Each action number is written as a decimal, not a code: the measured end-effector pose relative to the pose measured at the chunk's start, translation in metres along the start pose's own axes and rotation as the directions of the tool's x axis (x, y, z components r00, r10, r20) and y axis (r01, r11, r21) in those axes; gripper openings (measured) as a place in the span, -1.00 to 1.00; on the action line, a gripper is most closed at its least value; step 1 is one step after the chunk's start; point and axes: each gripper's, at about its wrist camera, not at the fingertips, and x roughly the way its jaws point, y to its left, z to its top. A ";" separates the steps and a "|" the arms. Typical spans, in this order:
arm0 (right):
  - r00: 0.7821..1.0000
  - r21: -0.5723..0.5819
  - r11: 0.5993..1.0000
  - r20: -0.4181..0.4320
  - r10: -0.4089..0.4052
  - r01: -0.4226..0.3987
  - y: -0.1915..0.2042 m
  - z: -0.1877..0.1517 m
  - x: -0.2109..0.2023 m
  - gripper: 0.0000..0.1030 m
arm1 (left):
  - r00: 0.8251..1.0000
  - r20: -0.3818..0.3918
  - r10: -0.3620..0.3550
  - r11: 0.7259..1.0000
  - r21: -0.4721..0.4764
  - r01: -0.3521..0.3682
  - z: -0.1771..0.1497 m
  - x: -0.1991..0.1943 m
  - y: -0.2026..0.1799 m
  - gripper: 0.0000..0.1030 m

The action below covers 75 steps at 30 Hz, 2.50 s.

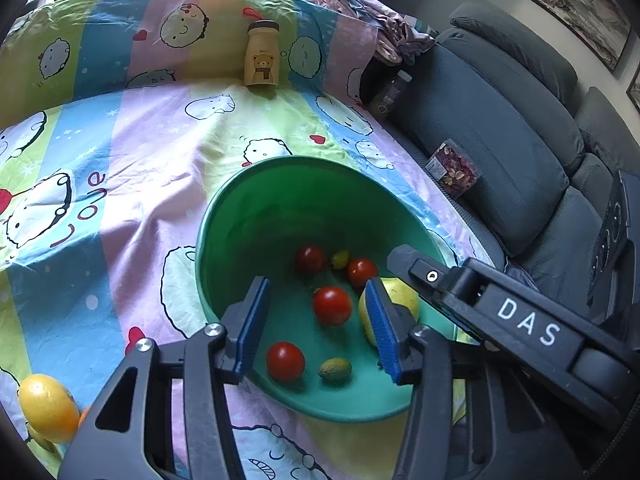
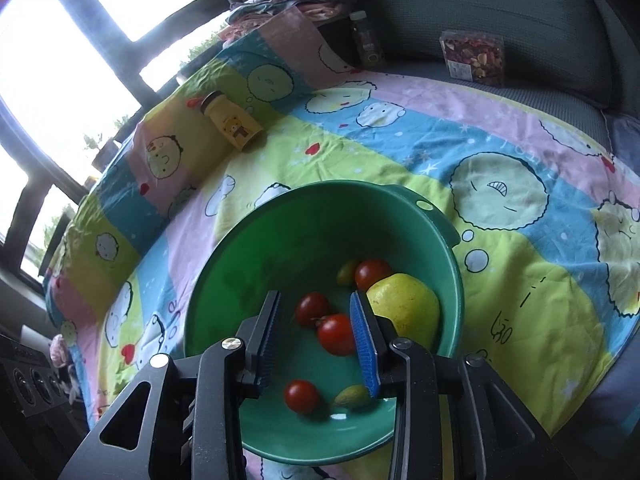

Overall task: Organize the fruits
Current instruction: 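Open the left tool to release the tomato in the basin, then move the left tool back toward the small green oval fruit, then close the left tool fingers on the small green oval fruit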

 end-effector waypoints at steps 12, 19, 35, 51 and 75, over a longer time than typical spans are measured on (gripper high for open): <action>0.988 -0.042 0.988 -0.043 0.150 -0.152 0.016 -0.006 -0.007 0.14 | 0.997 0.048 0.068 0.997 -0.030 -0.066 -0.001 -0.041 0.021 0.28; 0.975 -0.107 0.971 -0.079 0.205 -0.213 0.035 -0.017 -0.014 0.13 | 0.980 0.124 0.155 0.975 -0.179 -0.132 -0.013 -0.099 0.069 0.30; 0.958 -0.357 0.891 -0.164 0.237 -0.281 0.082 -0.066 -0.021 0.03 | 0.888 -0.028 0.458 0.776 -0.474 -0.416 -0.092 -0.172 0.190 0.23; 0.947 -0.468 0.866 -0.321 0.019 -0.175 0.109 -0.106 0.038 -0.36 | 0.856 -0.145 0.496 0.755 -0.415 -0.507 -0.106 -0.147 0.201 -0.11; 0.906 -0.460 0.847 -0.420 0.056 -0.265 0.115 -0.113 0.061 -0.36 | 0.880 -0.227 0.418 0.812 -0.341 -0.474 -0.105 -0.109 0.182 -0.10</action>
